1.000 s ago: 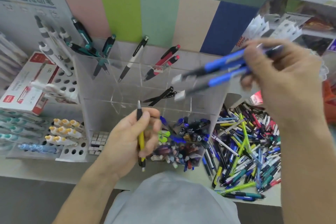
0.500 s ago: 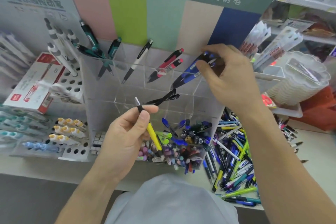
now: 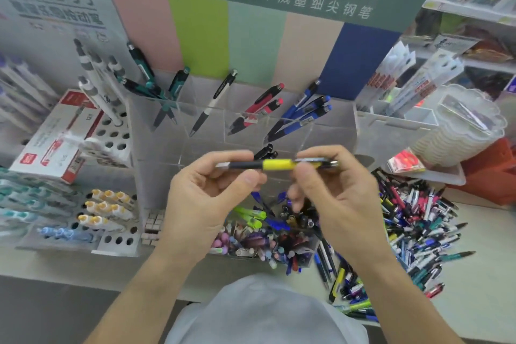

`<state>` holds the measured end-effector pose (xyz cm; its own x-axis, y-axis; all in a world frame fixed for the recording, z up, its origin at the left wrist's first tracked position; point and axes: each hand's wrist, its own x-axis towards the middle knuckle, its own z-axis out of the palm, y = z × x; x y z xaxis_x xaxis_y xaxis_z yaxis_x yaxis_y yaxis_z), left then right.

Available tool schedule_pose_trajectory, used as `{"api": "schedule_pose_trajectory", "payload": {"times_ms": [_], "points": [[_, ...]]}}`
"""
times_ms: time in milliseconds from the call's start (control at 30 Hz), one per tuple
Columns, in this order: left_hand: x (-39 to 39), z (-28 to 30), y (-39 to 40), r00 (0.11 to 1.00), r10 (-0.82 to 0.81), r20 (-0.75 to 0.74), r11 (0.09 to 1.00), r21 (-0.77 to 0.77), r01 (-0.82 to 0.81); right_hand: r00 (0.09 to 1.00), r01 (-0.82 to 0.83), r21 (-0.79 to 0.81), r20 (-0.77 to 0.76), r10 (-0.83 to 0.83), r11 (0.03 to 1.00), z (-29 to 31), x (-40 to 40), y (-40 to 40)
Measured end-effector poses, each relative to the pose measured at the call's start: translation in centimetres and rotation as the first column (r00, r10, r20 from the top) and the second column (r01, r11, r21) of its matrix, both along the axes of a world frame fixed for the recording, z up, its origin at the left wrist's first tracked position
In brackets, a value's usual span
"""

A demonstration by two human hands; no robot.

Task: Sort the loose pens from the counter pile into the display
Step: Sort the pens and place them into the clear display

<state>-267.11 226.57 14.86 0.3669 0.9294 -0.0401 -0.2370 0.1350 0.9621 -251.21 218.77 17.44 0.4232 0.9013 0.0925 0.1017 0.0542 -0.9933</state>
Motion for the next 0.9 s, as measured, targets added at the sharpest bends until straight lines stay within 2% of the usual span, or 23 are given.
{"api": "schedule_pose_trajectory", "payload": {"times_ms": [67,133,167,233,267,333,400,433,500,567,667,800,900], "points": [[0.6,0.6,0.6,0.970,0.116,-0.214,0.963,0.262,-0.058,0.989,0.141,0.110,0.020,-0.144,0.984,0.7,1.6,0.0],[1.8,1.4,1.6,0.898,0.291,-0.330,0.799,0.599,-0.039,0.943,0.314,0.261,0.029,-0.332,0.913,1.5,4.1,0.1],[2.9,1.5,2.3,0.874,0.331,-0.355,0.702,0.712,0.024,0.905,0.394,0.323,0.026,-0.424,0.861,1.8,5.4,0.1],[5.8,1.6,3.8,0.828,0.358,-0.432,0.541,0.818,0.193,0.838,0.482,0.381,0.063,-0.542,0.789,2.5,7.7,0.1],[7.4,1.7,4.5,0.797,0.374,-0.474,0.478,0.835,0.272,0.816,0.492,0.380,0.113,-0.567,0.783,2.8,8.6,0.1],[9.8,1.8,5.8,0.750,0.390,-0.534,0.392,0.833,0.390,0.801,0.463,0.302,0.260,-0.539,0.834,3.4,9.9,0.2],[11.1,1.8,7.0,0.743,0.416,-0.524,0.321,0.849,0.420,0.822,0.396,0.140,0.386,-0.418,0.908,3.7,10.5,0.7],[11.5,1.9,7.6,0.749,0.425,-0.509,0.301,0.859,0.414,0.837,0.364,0.066,0.413,-0.358,0.929,3.6,10.6,1.1],[11.8,2.1,8.4,0.772,0.381,-0.509,0.323,0.856,0.404,0.858,0.339,-0.014,0.415,-0.303,0.941,2.9,10.9,2.3],[11.9,2.4,8.9,0.802,0.318,-0.506,0.373,0.844,0.385,0.871,0.332,-0.023,0.391,-0.297,0.943,2.1,10.8,3.5],[11.9,2.3,9.2,0.825,0.314,-0.469,0.397,0.855,0.335,0.879,0.319,0.000,0.374,-0.296,0.948,0.9,10.8,4.3],[11.8,1.7,8.8,0.825,0.413,-0.387,0.327,0.908,0.262,0.836,0.365,0.031,0.430,-0.342,0.931,0.2,10.7,2.5],[11.9,1.2,8.5,0.797,0.475,-0.373,0.302,0.920,0.251,0.829,0.384,-0.043,0.456,-0.323,0.922,-1.1,11.7,-0.8]]}}
